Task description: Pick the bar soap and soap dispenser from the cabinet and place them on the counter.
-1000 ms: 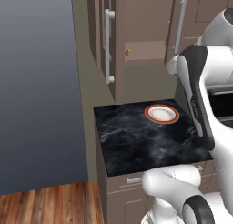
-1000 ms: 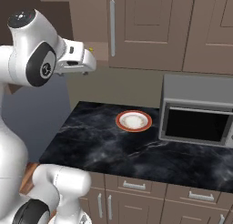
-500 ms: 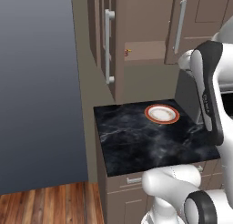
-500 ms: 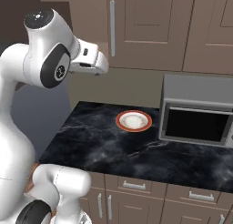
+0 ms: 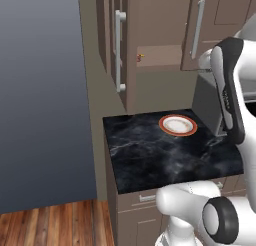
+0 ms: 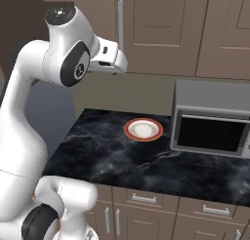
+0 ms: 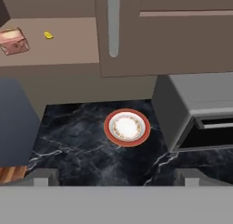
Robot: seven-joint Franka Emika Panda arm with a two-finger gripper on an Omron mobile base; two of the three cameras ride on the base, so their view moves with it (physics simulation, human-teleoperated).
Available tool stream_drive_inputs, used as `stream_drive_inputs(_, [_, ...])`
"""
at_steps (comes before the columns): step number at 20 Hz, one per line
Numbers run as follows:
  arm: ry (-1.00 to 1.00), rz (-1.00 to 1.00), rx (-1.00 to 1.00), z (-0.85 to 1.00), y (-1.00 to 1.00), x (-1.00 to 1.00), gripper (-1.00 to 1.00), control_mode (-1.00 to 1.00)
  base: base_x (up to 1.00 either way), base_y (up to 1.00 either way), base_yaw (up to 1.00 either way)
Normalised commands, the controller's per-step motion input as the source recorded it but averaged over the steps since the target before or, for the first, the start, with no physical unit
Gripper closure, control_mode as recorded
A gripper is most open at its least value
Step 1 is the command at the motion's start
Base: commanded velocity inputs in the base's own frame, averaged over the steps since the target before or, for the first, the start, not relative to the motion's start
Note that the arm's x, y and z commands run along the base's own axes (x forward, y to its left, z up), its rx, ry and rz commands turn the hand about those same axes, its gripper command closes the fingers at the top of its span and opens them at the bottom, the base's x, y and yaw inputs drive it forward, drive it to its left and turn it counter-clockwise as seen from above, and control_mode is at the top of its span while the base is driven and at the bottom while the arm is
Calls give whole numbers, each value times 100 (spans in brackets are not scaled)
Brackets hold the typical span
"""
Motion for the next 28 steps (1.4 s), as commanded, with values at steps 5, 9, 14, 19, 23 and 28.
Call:
stream_drive_inputs(5, [0,0,0,9,-1,47,-100,-100,0,0,0])
stream_drive_inputs(9, [0,-1,0,19,0,44,-100,-100,0,0,0])
stream_drive_inputs(14, [0,-1,0,19,0,39,-100,-100,0,0,0])
stream_drive_inputs(19, [0,0,0,0,0,46,-100,-100,0,0,0])
stream_drive_inputs(23, [-3,0,0,-4,0,49,-100,-100,0,0,0])
stream_drive_inputs(28, [-5,0,0,-5,-1,36,-100,-100,0,0,0])
